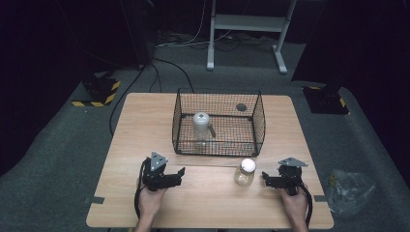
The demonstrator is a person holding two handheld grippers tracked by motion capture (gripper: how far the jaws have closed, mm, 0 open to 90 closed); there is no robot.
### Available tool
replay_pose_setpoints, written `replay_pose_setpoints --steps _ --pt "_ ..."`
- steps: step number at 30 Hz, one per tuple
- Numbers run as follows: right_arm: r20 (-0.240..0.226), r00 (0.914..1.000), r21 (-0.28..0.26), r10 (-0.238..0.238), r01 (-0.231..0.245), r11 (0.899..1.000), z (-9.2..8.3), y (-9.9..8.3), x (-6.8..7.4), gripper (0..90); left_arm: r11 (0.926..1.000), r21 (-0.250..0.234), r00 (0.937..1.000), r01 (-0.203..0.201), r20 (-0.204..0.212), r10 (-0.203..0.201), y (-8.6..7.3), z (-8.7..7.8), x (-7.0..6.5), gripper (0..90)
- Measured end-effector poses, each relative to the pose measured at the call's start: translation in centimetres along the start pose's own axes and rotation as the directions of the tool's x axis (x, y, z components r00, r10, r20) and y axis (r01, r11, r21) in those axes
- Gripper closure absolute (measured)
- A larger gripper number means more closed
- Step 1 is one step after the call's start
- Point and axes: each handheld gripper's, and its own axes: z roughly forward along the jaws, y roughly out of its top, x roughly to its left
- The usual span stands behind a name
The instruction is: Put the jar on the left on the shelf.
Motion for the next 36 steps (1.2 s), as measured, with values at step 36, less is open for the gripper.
replay_pose_setpoints --steps 36 --pt "0.000 1.0000 0.000 0.000 0.000 1.000 0.0 0.0 0.0 3.9 0.9834 0.177 0.9945 0.039 -0.103 -0.021 -2.1 4.7 0.6 11.4"
